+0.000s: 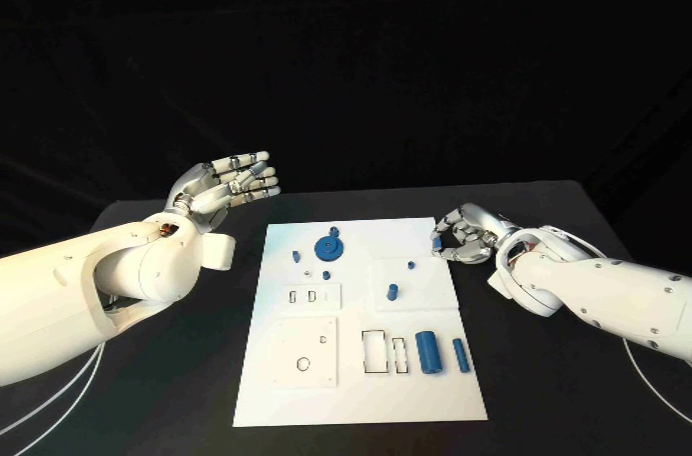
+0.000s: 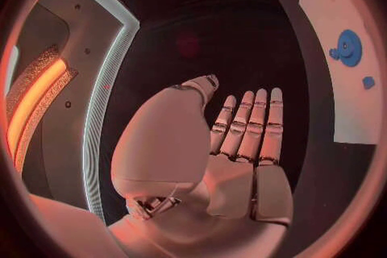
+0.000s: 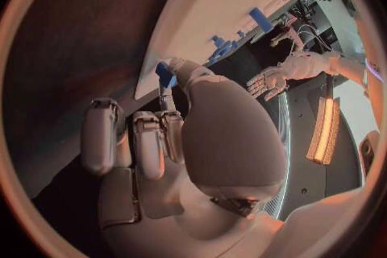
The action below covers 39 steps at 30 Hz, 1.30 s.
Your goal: Assemble the parts on the task board
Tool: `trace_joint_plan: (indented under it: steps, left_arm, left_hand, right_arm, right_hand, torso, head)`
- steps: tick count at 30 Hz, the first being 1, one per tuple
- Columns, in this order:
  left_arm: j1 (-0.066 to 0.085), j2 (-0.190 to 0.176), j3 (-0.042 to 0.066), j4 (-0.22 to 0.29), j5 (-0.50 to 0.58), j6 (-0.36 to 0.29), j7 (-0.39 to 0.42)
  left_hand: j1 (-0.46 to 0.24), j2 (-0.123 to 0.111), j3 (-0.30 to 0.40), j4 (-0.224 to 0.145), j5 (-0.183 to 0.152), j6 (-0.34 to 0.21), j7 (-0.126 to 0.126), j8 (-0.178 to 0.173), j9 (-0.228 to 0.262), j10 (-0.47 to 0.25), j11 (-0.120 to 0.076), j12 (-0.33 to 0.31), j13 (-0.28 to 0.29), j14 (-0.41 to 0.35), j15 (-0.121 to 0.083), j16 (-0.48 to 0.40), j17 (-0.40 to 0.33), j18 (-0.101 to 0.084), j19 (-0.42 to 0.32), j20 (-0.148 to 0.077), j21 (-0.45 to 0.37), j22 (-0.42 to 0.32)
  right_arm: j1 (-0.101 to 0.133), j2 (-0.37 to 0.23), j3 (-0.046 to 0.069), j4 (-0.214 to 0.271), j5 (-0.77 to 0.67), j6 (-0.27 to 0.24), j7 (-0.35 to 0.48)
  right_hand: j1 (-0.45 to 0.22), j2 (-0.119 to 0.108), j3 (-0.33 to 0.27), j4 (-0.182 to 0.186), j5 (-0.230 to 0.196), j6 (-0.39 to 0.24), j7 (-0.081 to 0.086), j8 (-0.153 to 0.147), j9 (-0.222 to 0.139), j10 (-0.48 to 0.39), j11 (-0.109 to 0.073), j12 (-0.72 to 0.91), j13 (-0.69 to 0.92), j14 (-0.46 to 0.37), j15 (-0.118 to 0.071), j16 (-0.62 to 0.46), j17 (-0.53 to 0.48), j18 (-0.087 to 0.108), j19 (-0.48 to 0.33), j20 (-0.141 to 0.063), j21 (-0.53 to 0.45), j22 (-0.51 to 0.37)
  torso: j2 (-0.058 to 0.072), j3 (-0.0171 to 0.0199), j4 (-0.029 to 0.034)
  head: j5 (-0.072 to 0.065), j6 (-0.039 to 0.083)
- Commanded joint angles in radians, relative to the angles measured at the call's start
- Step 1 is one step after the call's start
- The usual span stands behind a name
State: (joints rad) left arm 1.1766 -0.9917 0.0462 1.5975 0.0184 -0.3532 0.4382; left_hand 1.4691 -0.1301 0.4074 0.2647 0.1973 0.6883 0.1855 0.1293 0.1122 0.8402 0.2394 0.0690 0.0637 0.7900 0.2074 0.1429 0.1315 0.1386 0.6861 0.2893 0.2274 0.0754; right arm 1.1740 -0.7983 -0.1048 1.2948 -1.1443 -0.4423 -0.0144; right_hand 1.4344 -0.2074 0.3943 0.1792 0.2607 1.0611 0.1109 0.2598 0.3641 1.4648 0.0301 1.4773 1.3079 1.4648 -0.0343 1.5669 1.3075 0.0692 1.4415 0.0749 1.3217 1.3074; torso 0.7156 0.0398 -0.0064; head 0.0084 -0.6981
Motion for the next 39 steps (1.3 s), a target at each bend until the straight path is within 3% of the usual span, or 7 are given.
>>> trace_joint_plan:
  steps: [1,9,17,24,29,33,39]
  left_arm:
    - [0.001,0.001,0.001,0.001,0.003,0.017,0.007]
    - [0.001,0.003,0.001,0.0,0.003,0.016,0.006]
    - [0.001,0.002,0.001,0.004,0.003,0.014,0.005]
    - [0.001,0.005,0.0,0.005,0.003,0.014,0.004]
    - [0.001,0.01,0.0,0.003,0.004,0.013,0.003]
    - [0.001,0.017,0.0,0.003,0.005,0.014,0.002]
    - [0.001,0.021,0.0,0.004,0.006,0.014,0.001]
  left_hand:
    - [-0.013,0.0,0.006,0.0,-0.005,0.002,0.1,0.006,0.001,0.006,0.0,-0.001,0.0,0.005,-0.001,0.001,0.001,0.017,0.007,0.001,0.006,-0.001]
    - [-0.013,0.0,0.006,0.0,-0.005,0.002,0.1,0.006,0.001,0.006,0.0,-0.001,0.0,0.005,-0.001,0.001,0.001,0.017,0.007,0.001,0.006,-0.001]
    - [-0.013,0.0,0.006,0.0,-0.005,0.002,0.1,0.006,0.001,0.006,0.0,-0.001,0.0,0.005,-0.001,0.001,0.001,0.017,0.007,0.001,0.006,-0.001]
    - [-0.014,0.0,0.008,0.0,-0.005,0.004,0.1,0.007,0.001,0.006,0.0,-0.001,0.0,0.005,-0.001,0.001,0.001,0.017,0.007,0.001,0.006,-0.002]
    - [-0.014,0.0,0.008,0.0,-0.005,0.004,0.1,0.007,0.001,0.006,0.0,-0.001,0.0,0.005,-0.001,0.001,0.001,0.017,0.007,0.001,0.006,-0.002]
    - [-0.014,0.0,0.008,0.0,-0.005,0.004,0.1,0.007,0.001,0.006,0.0,-0.001,0.0,0.005,-0.001,0.001,0.001,0.017,0.007,0.001,0.006,-0.002]
    - [-0.015,-0.001,0.008,-0.001,-0.005,0.004,0.1,0.007,0.001,0.007,0.0,-0.001,0.0,0.005,-0.001,0.001,0.002,0.017,0.007,0.001,0.006,-0.002]
  right_arm:
    - [-0.001,-0.003,0.0,0.013,-0.006,-0.026,-0.006]
    - [0.018,-0.015,0.006,0.104,0.001,-0.004,-0.078]
    - [0.061,-0.014,0.007,0.223,-0.033,-0.011,-0.188]
    - [0.077,0.032,0.007,0.306,-0.061,-0.019,-0.269]
    - [0.077,0.094,0.0,0.313,-0.07,-0.03,-0.296]
    - [0.06,0.155,-0.009,0.299,-0.098,-0.038,-0.315]
    - [0.028,0.21,-0.018,0.287,-0.149,-0.039,-0.335]
  right_hand:
    - [-0.001,0.016,0.007,0.0,-0.001,0.005,-0.012,0.011,0.026,0.03,-0.009,-0.002,0.161,0.103,-0.008,0.0,0.252,-0.01,0.0,-0.007,0.006,0.079]
    - [-0.009,0.02,0.035,-0.011,-0.073,-0.02,-0.01,0.034,0.036,0.026,-0.008,-0.009,0.155,0.103,-0.008,-0.001,0.249,-0.01,0.002,-0.01,0.005,0.082]
    - [-0.011,0.024,0.044,-0.012,-0.076,-0.027,-0.008,0.034,0.036,0.02,-0.007,-0.018,0.146,0.102,-0.008,-0.001,0.247,-0.011,0.004,-0.009,0.007,0.085]
    - [-0.012,0.024,0.047,-0.011,-0.076,-0.029,-0.008,0.035,0.036,0.019,-0.006,-0.019,0.145,0.102,-0.007,-0.002,0.246,-0.012,0.006,-0.009,0.012,0.088]
    - [-0.017,0.027,0.053,-0.01,-0.067,-0.029,-0.008,0.039,0.037,0.021,-0.006,-0.019,0.147,0.102,-0.007,-0.002,0.245,-0.013,0.008,-0.009,0.014,0.09]
    - [-0.024,0.025,0.056,-0.008,-0.06,-0.031,-0.009,0.042,0.038,0.021,-0.007,-0.019,0.147,0.101,-0.007,-0.003,0.241,-0.012,0.008,-0.009,0.011,0.089]
    - [-0.035,0.022,0.059,-0.006,-0.048,-0.032,-0.01,0.047,0.04,0.022,-0.008,-0.019,0.147,0.1,-0.008,-0.005,0.237,-0.011,0.006,-0.009,0.006,0.086]
  torso:
    - [0.0,-0.0002,0.001]
    - [-0.001,-0.0017,0.0001]
    - [-0.001,-0.0041,-0.0017]
    - [-0.004,-0.0105,-0.0013]
    - [-0.006,-0.0144,-0.001]
    - [-0.007,-0.0181,0.0028]
    - [-0.005,-0.0168,0.004]
  head:
    - [0.004,0.002]
    - [0.013,0.0]
    - [0.018,-0.004]
    - [0.036,-0.014]
    - [0.07,-0.019]
    - [0.078,-0.027]
    - [0.086,-0.032]
